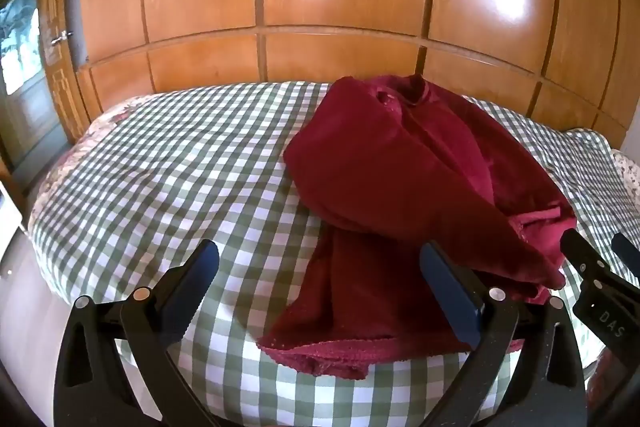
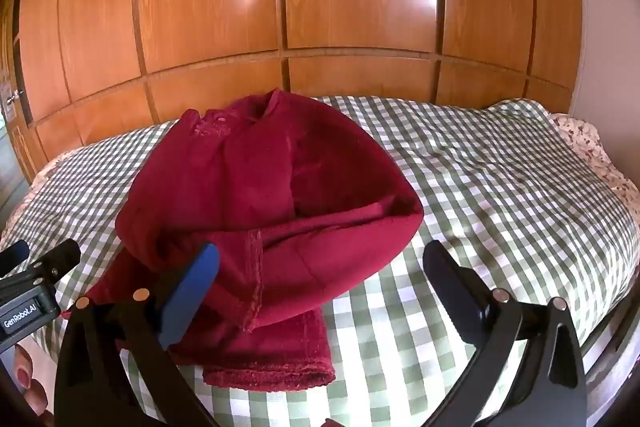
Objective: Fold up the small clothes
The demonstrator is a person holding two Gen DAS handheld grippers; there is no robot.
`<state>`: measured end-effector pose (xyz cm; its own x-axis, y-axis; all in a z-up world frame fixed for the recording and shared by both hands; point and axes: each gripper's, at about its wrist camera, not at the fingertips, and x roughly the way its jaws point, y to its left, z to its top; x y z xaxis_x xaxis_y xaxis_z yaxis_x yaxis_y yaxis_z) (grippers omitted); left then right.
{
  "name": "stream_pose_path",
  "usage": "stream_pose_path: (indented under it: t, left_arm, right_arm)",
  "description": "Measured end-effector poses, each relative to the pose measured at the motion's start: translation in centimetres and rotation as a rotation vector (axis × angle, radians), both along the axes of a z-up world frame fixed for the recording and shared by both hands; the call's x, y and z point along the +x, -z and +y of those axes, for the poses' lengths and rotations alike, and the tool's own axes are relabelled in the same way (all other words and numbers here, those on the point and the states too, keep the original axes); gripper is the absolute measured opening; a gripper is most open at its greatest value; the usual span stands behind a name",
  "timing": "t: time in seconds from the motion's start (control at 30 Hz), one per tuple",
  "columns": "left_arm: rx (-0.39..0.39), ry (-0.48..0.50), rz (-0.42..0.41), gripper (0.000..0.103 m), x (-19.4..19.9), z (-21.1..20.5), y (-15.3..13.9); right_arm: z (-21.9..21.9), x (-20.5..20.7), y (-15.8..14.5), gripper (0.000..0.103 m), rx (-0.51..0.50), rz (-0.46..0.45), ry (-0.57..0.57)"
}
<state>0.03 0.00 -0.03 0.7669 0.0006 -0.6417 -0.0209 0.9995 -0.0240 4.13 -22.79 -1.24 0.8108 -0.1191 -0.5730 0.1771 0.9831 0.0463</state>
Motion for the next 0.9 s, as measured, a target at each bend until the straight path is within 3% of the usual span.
stream_pose_path:
  t: [0.9]
  left_arm:
    - [-0.013, 0.002, 0.013, 0.099, 0.3, 0.2, 0.4]
  right_arm:
    - [-0.3, 0.1, 0.6, 0.101, 0.016, 0.025, -0.010]
